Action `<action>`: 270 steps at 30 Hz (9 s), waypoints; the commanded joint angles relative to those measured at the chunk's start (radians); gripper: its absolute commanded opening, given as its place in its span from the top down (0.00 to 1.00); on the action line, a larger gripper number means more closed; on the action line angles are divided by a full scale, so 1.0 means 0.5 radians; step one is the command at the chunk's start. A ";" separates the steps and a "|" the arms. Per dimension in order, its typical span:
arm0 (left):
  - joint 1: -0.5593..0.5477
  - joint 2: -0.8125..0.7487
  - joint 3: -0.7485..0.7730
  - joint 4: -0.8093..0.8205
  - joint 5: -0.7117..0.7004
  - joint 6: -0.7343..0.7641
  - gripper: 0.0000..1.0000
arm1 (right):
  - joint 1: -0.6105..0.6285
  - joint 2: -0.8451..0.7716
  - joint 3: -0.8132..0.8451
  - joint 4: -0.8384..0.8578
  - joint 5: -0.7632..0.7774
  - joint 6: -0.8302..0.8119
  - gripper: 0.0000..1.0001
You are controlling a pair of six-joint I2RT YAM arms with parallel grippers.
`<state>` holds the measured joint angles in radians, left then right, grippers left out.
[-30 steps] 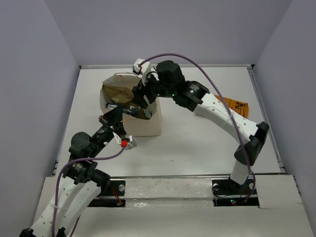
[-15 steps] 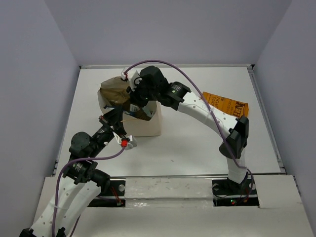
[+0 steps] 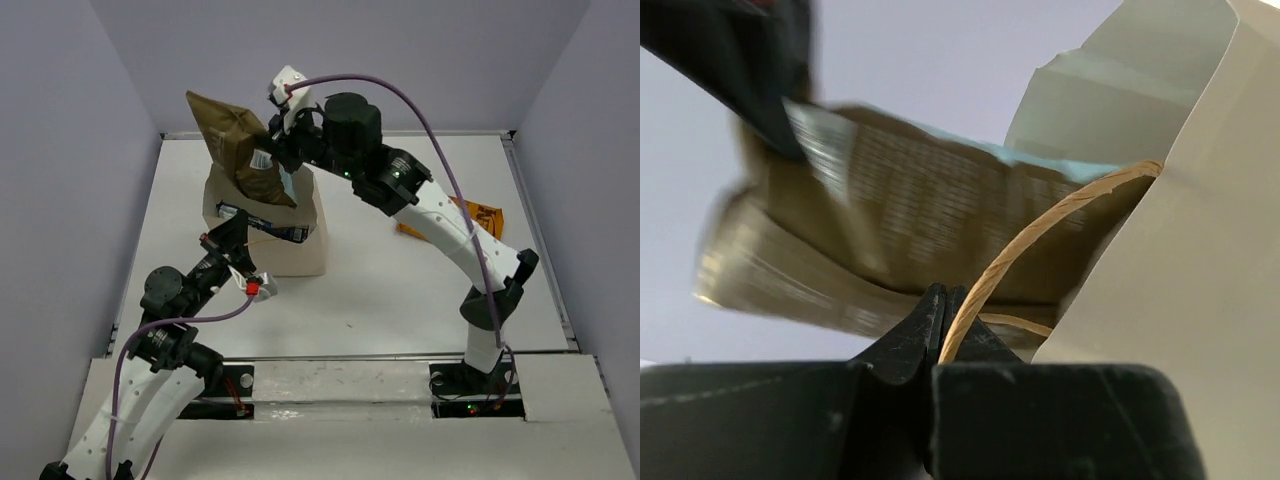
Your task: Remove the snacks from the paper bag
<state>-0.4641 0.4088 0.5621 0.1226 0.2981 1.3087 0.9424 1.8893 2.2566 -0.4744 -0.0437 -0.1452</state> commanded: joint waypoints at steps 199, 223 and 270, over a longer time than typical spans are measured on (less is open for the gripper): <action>0.959 0.821 0.812 -1.028 -0.498 -3.234 1.00 | 0.180 -0.469 -1.059 0.614 -0.094 0.668 0.63; 0.824 0.658 0.692 -0.893 0.024 -2.937 1.00 | 0.388 -0.392 -1.984 0.485 0.879 0.628 0.23; 0.772 1.048 1.100 -0.936 -0.578 -2.921 1.00 | 0.269 -0.266 -0.289 0.157 0.416 -0.053 0.99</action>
<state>-0.0723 0.9081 1.0409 -0.3653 0.0288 -0.1314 1.0683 1.9282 1.9678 -0.6544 0.2535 -0.0914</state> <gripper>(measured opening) 0.037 0.166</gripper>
